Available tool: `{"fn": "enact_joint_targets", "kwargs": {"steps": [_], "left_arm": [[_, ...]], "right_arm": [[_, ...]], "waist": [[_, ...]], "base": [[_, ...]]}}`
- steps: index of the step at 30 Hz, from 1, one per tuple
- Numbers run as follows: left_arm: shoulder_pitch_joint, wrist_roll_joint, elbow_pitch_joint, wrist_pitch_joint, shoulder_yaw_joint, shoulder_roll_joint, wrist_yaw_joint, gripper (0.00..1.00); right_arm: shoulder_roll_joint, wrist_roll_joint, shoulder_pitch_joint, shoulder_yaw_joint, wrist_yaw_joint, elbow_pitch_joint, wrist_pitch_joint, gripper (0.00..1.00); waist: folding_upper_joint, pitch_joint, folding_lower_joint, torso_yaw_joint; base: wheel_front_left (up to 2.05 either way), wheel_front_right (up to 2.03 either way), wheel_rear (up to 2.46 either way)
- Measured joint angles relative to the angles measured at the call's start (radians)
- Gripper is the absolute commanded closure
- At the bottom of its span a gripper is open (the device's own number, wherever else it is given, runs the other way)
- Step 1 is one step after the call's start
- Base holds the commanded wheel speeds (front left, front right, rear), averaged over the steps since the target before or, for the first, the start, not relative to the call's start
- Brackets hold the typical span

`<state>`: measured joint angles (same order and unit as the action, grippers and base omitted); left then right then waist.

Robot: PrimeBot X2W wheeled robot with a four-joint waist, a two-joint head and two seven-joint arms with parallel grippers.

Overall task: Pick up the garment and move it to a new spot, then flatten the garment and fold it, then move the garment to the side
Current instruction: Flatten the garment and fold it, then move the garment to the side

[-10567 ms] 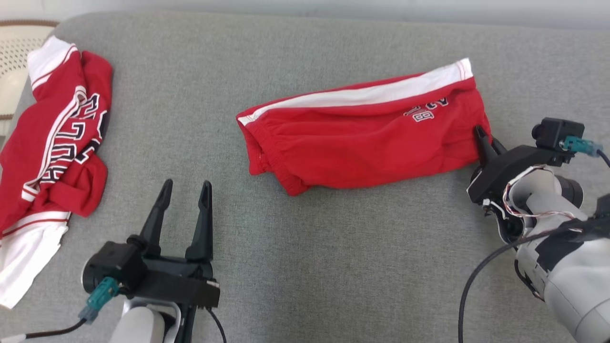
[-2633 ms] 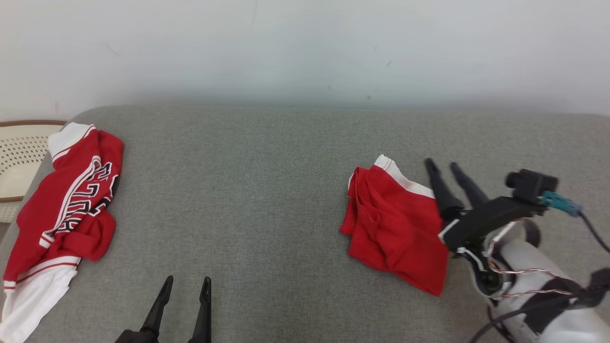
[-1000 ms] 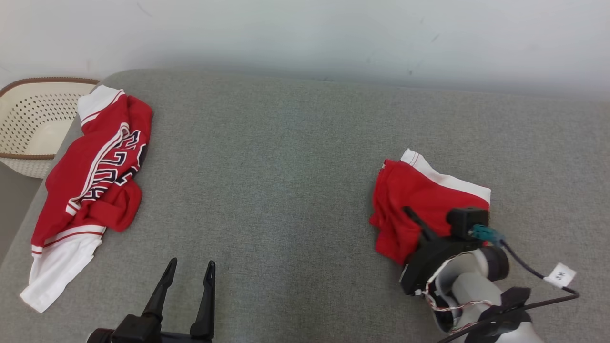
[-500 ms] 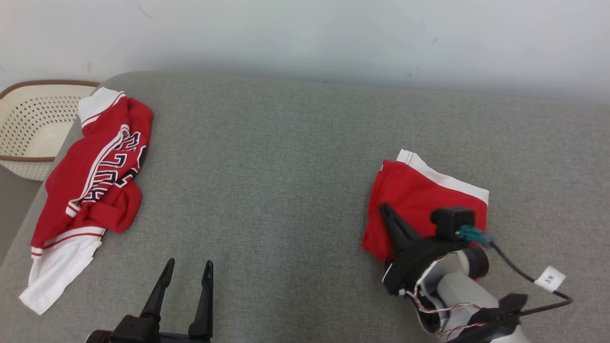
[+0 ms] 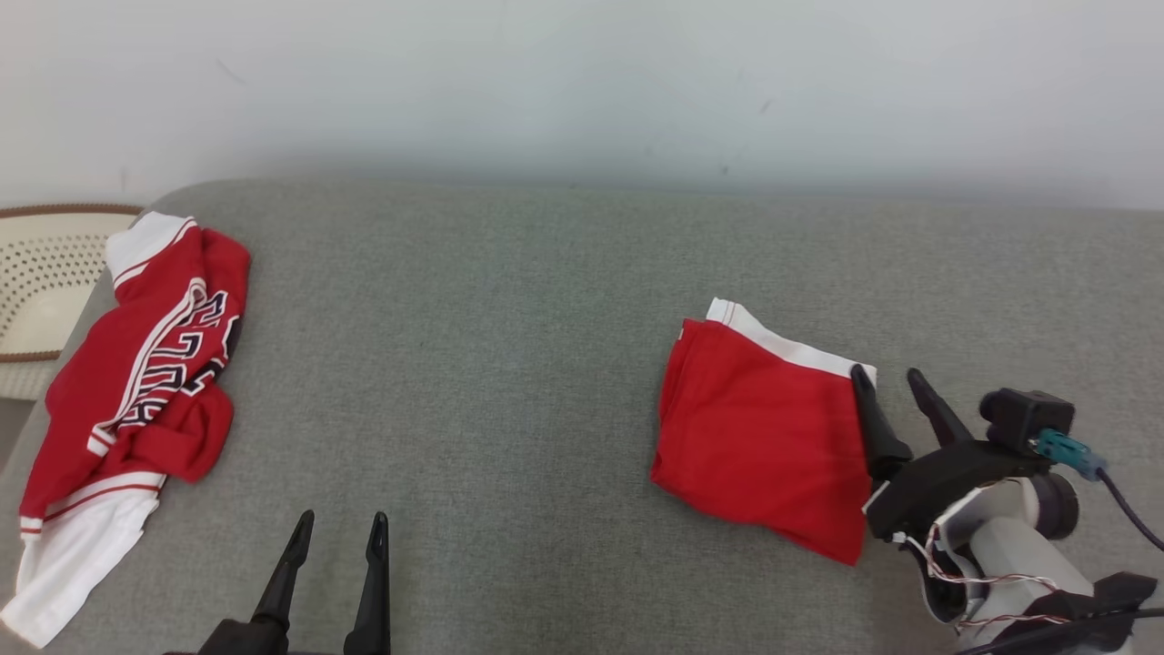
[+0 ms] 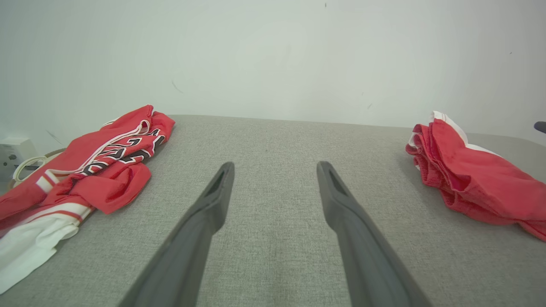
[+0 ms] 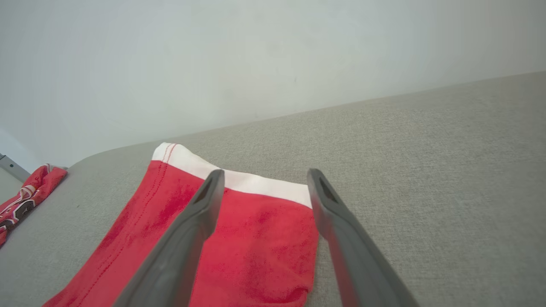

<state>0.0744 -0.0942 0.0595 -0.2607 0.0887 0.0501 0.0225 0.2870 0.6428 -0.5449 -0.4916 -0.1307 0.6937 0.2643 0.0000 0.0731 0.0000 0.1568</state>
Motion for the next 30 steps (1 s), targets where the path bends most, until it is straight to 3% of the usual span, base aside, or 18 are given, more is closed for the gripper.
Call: {"fn": "enact_joint_targets", "kwargs": {"steps": [10, 30], "left_arm": [[-0.013, 0.0, -0.003, 0.0, 0.0, 0.0, 0.001, 0.0], [-0.002, 0.0, -0.004, 0.0, 0.01, 0.0, -0.003, 0.0]], "right_arm": [[0.024, 0.093, 0.007, -0.011, 0.0, 0.082, -0.059, 0.0], [-0.018, 0.265, -0.037, -0.134, 0.0, 0.22, -0.138, 0.0]], "waist": [[0.0, -0.026, 0.0, -0.034], [0.0, 0.02, 0.0, 0.001]], "base": [[0.0, 0.0, 0.0], [0.0, 0.0, 0.0]]}}
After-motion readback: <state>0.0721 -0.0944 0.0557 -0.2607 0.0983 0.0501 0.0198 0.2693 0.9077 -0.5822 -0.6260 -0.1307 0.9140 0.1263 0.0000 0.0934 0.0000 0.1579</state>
